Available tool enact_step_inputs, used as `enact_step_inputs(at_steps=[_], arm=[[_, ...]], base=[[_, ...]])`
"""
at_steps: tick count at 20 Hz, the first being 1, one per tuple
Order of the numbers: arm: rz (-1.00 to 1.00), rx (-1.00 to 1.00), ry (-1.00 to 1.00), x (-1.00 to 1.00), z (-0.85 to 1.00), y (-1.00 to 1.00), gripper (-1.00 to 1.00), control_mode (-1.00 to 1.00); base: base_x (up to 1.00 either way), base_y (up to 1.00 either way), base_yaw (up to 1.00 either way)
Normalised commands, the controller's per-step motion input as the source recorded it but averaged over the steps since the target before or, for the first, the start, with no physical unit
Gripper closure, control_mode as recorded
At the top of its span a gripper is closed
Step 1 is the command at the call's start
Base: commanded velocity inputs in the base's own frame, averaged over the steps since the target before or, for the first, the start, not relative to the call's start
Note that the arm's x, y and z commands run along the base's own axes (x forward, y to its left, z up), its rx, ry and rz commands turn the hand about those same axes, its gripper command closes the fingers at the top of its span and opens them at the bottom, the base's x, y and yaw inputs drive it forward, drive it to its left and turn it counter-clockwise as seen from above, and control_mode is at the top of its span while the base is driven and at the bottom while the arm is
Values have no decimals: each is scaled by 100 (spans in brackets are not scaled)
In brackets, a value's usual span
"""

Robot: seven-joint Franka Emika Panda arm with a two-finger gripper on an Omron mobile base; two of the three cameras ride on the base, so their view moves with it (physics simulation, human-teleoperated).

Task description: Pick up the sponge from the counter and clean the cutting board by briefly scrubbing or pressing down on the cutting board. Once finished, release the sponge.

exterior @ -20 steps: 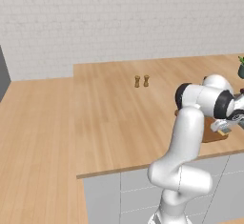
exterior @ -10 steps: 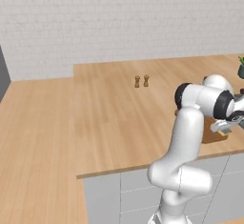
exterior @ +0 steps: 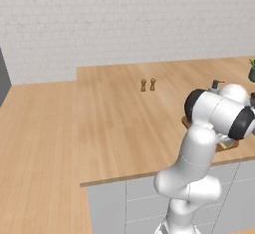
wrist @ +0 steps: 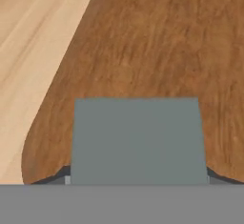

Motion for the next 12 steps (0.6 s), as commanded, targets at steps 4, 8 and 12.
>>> enact_step_inputs(at_steps=[4, 8, 12], arm=[[2, 0, -2, 6, -90, 91, 100, -100], [14, -2, 1, 68, -100, 66, 100, -100], [7, -1, 1, 26, -11, 22, 100, -100]], base=[[0, 0, 0], [0, 0, 0], [0, 0, 0]])
